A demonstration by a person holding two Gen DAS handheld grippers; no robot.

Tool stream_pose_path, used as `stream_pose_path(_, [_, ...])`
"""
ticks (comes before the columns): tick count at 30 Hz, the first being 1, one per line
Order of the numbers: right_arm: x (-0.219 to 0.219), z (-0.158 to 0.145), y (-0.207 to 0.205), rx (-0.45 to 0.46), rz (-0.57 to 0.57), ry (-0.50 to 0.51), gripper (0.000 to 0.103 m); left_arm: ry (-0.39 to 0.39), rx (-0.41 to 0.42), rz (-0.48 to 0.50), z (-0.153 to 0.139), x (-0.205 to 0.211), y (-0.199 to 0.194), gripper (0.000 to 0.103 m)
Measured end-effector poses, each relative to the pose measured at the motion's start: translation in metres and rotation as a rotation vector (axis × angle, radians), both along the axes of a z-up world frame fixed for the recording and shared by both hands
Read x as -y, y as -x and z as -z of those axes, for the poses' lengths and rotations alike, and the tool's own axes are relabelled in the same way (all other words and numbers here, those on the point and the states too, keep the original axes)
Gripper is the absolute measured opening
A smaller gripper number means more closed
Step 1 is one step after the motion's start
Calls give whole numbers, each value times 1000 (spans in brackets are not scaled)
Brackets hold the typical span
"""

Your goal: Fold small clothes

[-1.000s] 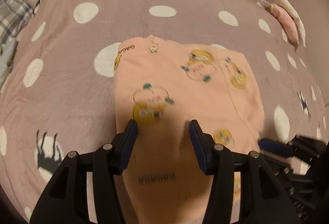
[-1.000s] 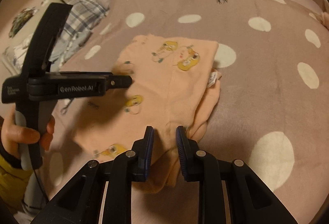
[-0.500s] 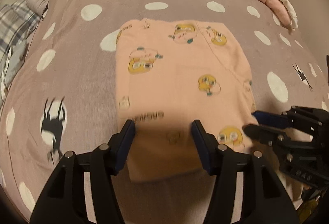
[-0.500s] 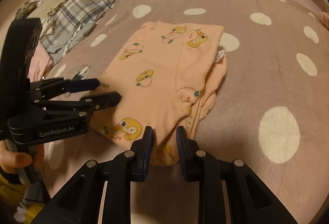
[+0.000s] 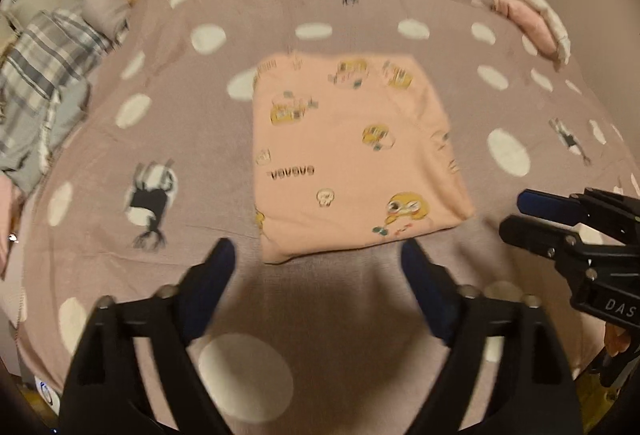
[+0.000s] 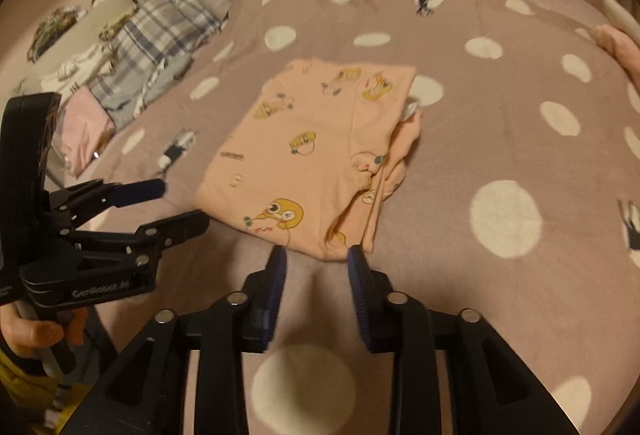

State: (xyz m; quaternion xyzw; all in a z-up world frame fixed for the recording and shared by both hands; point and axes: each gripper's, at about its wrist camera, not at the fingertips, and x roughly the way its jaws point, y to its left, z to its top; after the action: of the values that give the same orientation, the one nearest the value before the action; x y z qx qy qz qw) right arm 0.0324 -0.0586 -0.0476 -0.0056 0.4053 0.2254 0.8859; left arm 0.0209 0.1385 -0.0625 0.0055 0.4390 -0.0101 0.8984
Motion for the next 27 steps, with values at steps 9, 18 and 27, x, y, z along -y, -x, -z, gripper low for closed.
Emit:
stream_pose_path(9, [18,-33,29,101,96,-8,86,50,73,-38,-44,3,27,102])
stream_pose_path(18, [17,-53,44,184,113,0,102,0,113,-135,-73,3,42,103])
stream_pose_path(27, [14,-71,53,222,151,-24,102,-33,131,-158,-86,6,57,103])
